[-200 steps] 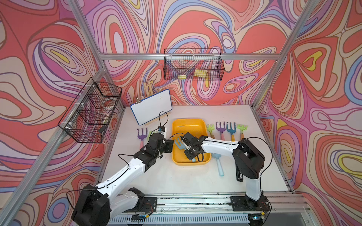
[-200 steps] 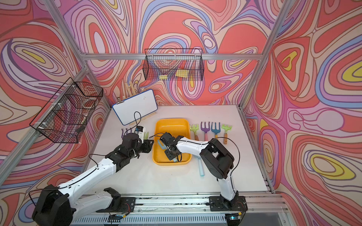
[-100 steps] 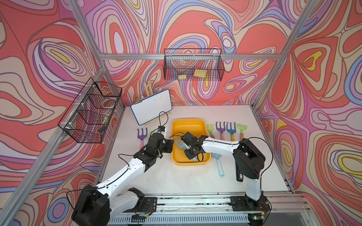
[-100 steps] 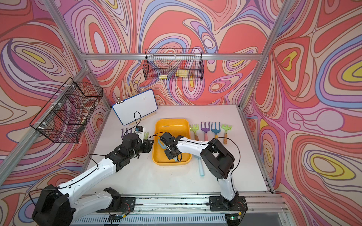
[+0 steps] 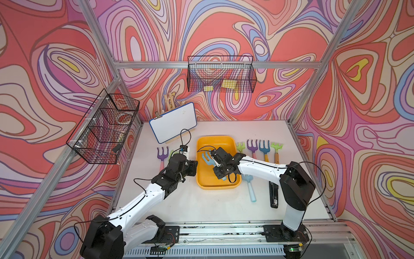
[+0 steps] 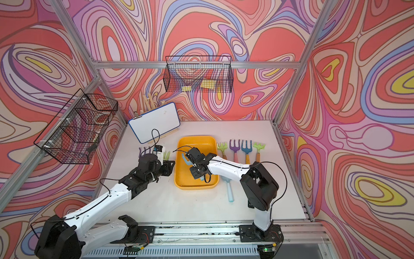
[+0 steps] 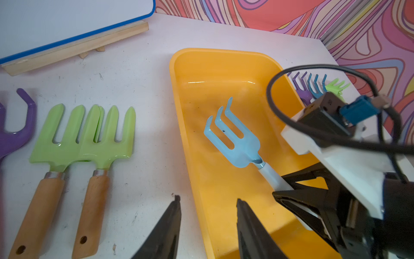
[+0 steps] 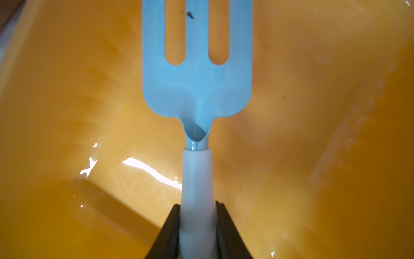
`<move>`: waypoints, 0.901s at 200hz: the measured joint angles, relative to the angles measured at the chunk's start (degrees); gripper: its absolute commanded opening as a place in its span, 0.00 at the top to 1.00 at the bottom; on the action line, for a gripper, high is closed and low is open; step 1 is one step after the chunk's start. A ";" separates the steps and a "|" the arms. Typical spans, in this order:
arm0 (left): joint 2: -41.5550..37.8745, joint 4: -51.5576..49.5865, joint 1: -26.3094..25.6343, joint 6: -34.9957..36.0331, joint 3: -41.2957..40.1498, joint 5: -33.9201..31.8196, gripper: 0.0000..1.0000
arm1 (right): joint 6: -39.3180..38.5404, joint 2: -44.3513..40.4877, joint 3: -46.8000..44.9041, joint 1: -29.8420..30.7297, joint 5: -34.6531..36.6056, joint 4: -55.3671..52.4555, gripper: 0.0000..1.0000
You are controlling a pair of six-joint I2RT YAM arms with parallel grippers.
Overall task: Take the hand rake out of the storage box
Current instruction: Pick up the rake from the storage box.
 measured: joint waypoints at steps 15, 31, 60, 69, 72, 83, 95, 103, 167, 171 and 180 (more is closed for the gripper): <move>-0.79 0.02 0.00 0.00 -0.15 -0.35 0.55 | 0.26 -0.74 -0.92 -0.52 -0.04 0.48 0.81; -1.90 0.02 0.00 0.00 -0.55 -0.81 0.56 | 0.55 -2.12 -1.97 -1.11 -0.11 1.01 0.81; -5.14 0.07 0.00 0.00 -1.99 -1.95 0.56 | 1.09 -6.14 -3.96 -1.75 -0.57 2.38 0.81; -6.12 0.11 -0.02 0.00 -2.45 -2.40 0.56 | 1.36 -7.30 -4.33 -1.88 -0.98 2.91 0.81; -6.49 0.11 0.00 -0.02 -2.62 -2.58 0.56 | 1.42 -7.69 -4.44 -1.90 -1.14 3.15 0.81; -7.48 0.15 -0.02 0.00 -3.06 -3.02 0.56 | 1.77 -8.94 -4.72 -1.92 -1.97 3.98 0.81; -8.41 0.31 0.00 -0.02 -3.56 -3.56 0.55 | 2.03 -9.92 -4.76 -1.92 -3.17 4.74 0.81; -8.94 0.31 0.00 -0.02 -3.82 -3.93 0.55 | 2.23 -10.49 -4.76 -1.92 -4.15 5.31 0.81; -13.14 0.48 -0.02 -0.04 -5.33 -6.40 0.54 | 3.04 -13.64 -4.79 -1.84 -11.54 6.91 0.82; -13.31 0.50 -0.02 -0.04 -5.35 -6.56 0.54 | 3.02 -13.81 -4.79 -1.70 -11.87 6.91 0.82; -13.70 0.52 -0.02 -0.04 -5.35 -7.06 0.54 | 2.97 -14.21 -4.90 -1.42 -12.31 6.91 0.82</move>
